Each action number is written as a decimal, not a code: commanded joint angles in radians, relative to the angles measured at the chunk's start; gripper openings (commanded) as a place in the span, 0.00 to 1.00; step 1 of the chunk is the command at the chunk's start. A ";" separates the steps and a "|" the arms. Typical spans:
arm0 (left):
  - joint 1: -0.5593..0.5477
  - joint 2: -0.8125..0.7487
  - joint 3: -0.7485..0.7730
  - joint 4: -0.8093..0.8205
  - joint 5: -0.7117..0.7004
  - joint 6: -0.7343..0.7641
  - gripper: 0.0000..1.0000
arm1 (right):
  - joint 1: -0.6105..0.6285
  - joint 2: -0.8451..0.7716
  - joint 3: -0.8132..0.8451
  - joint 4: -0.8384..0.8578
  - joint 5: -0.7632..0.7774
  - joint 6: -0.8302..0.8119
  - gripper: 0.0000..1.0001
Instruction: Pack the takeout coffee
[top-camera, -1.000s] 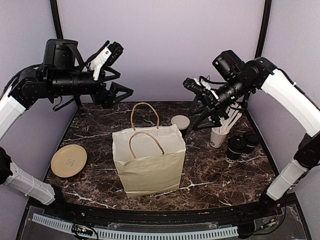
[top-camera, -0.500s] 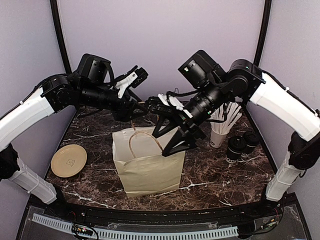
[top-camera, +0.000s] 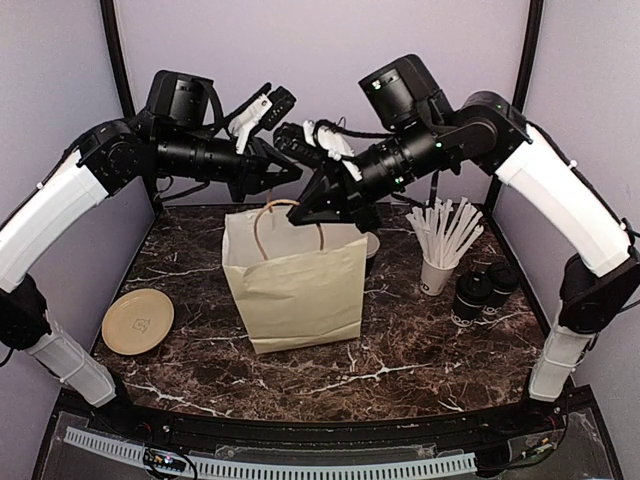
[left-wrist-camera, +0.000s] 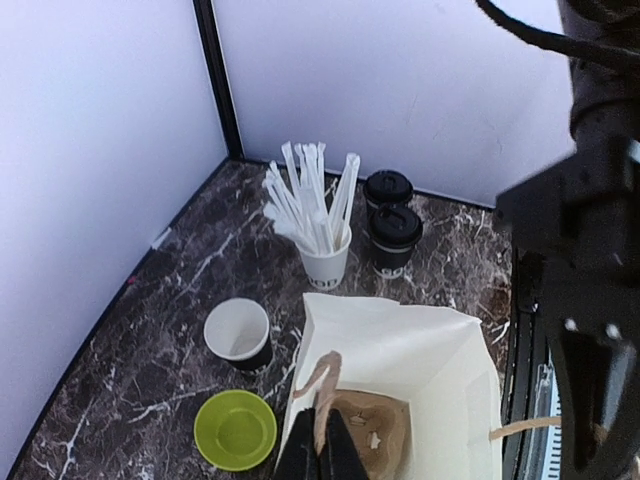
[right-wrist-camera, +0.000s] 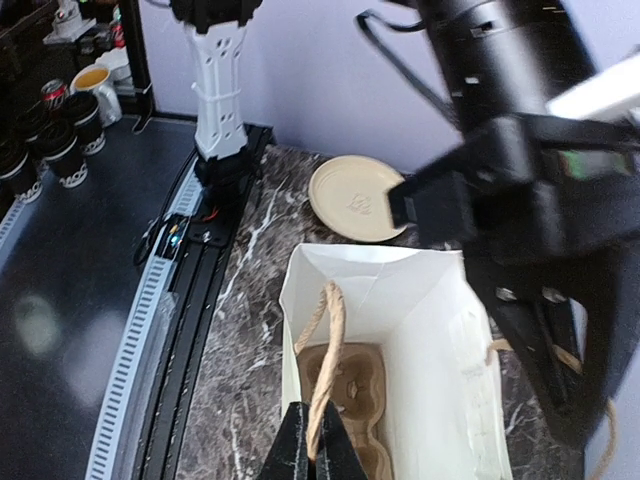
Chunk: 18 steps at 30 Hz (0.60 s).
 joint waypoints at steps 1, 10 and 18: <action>0.007 0.005 0.099 -0.005 0.028 -0.020 0.00 | -0.051 -0.047 0.075 0.046 0.008 -0.016 0.00; 0.009 0.054 0.074 -0.005 -0.059 0.003 0.13 | -0.091 -0.058 -0.008 0.054 -0.024 -0.017 0.00; 0.009 0.036 0.046 -0.019 -0.119 -0.030 0.96 | -0.146 -0.156 -0.207 0.048 -0.107 -0.064 0.71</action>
